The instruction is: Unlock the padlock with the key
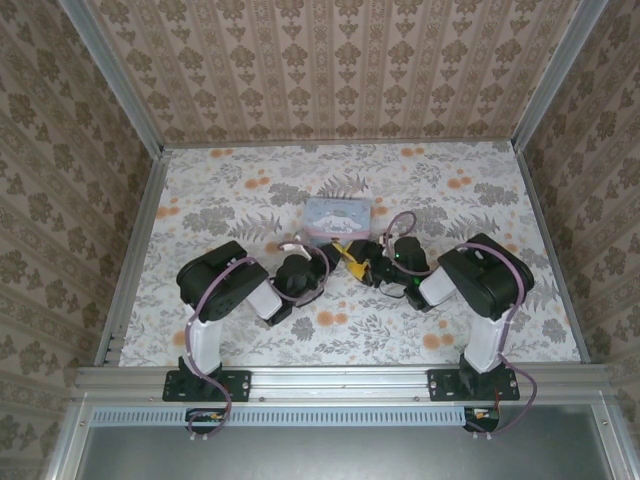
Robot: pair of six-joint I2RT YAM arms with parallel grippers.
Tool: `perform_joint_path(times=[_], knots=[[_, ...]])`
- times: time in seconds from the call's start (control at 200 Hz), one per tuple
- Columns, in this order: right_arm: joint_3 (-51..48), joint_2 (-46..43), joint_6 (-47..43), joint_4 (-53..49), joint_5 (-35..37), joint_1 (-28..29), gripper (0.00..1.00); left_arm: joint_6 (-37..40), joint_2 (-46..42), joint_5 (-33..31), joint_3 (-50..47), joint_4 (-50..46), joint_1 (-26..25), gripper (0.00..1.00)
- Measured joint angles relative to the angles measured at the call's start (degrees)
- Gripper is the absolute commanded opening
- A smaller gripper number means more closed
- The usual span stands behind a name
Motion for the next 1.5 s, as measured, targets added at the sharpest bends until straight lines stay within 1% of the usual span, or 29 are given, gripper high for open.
perform_joint_path(times=[0.105, 0.18, 0.24, 0.42, 0.51, 0.605, 0.805, 0.945, 1.16, 1.365, 1.5], knots=[[-1.81, -7.56, -3.5, -3.78, 0.07, -0.7, 0.67, 0.0, 0.44, 1.86, -0.37, -0.66, -0.81, 0.0], [-2.75, -13.49, -6.91, -8.94, 0.22, -0.83, 0.67, 0.0, 0.44, 2.75, -0.37, -0.81, -0.76, 0.0], [-2.91, -18.08, -9.81, -14.4, 0.48, -0.83, 0.66, 0.0, 0.46, 3.15, -0.37, -0.87, -0.74, 0.0], [-1.84, -29.75, -21.03, -33.11, 3.43, -0.04, 0.58, 0.0, 0.44, 3.61, -0.37, -0.9, -0.57, 0.0], [0.37, -32.33, -27.54, -42.93, 6.84, 2.08, 0.57, 0.0, 0.44, 3.98, -0.37, -0.9, -0.37, 0.0], [2.95, -32.92, -34.75, -51.91, 11.78, 5.44, 0.57, 0.0, 0.44, 4.07, -0.37, -0.9, -0.37, 0.0], [5.81, -31.63, -46.34, -62.82, 22.91, 12.98, 0.58, 0.0, 0.44, 4.24, -0.37, -0.9, -0.33, 0.0], [7.65, -27.98, -52.06, -65.16, 30.64, 17.16, 0.59, -0.02, 0.44, 4.24, -0.37, -0.9, -0.33, 0.0], [8.0, -22.47, -59.78, -63.56, 39.5, 21.55, 0.58, -0.02, 0.44, 4.24, -0.37, -0.9, -0.33, 0.0], [7.74, -19.19, -64.24, -56.94, 43.3, 22.84, 0.58, -0.07, 0.44, 4.24, -0.37, -0.9, -0.33, 0.0], [7.76, -17.07, -65.22, -53.16, 45.07, 22.91, 0.57, -0.42, 0.44, 4.24, -0.37, -0.9, -0.33, 0.0]])
